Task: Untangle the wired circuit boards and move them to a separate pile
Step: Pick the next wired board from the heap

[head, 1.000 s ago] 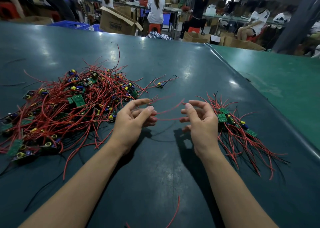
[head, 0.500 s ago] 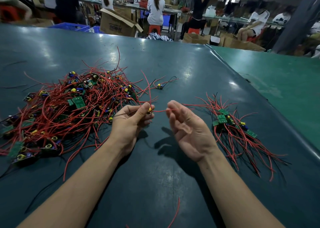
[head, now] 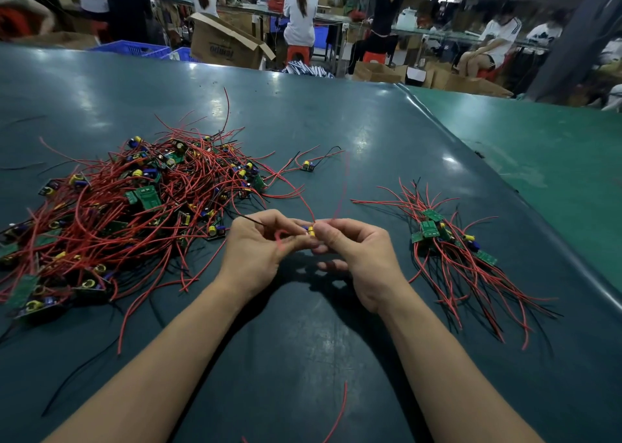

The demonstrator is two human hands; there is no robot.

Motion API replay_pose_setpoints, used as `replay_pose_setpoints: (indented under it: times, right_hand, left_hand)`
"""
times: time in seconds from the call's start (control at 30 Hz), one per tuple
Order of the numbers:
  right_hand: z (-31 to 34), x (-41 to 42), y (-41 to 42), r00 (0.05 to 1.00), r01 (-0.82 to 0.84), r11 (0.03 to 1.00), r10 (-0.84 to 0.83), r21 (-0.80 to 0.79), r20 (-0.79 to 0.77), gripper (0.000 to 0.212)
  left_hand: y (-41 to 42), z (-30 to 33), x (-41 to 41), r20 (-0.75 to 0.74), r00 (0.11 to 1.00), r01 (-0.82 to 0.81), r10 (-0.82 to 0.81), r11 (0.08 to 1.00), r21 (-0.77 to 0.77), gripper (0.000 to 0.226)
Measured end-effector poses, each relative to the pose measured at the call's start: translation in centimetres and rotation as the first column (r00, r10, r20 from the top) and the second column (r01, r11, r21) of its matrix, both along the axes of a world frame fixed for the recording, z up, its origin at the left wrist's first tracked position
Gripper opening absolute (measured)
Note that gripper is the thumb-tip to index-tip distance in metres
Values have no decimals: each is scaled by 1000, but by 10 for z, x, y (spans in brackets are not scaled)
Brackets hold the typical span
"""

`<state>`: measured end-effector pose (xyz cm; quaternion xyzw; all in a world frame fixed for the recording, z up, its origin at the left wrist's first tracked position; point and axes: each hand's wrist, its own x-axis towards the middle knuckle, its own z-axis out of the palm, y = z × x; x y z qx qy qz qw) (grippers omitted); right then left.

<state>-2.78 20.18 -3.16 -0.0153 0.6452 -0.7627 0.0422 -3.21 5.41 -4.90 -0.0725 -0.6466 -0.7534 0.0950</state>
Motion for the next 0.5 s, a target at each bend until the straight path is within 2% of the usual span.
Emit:
replay_pose_setpoints:
  times: [0.07,0.13,0.23,0.37,0.43,0.5]
  right_hand:
    - [-1,-1,0,999,49,997,-49,57,-1,6]
    - [-1,-1,-1,995,99,994,-100,54,7,9]
    - [2,-4,-3,989,133,987,-126,-94,73,13]
    - [4,-5,-3,985,106,952,-61,-288,159,18]
    - [4,-5,-3,982,109,917,-39,-383,187,12]
    - [3,-5,-3,975,107,913,-17,-394,224,13]
  left_hand:
    - [3,-2,4,-3,999,41,-41,999,-18,21]
    - [5,-3,5,-31,1000,0,-2,998,-58,19]
    - [4,3,3,-74,995,-74,69,994,-75,15]
    - [-1,6,1,-12,1000,-16,16,999,32,15]
    - [-1,6,1,-43,999,-26,28,999,34,16]
    - [1,3,-1,-109,992,-71,69,997,-14,16]
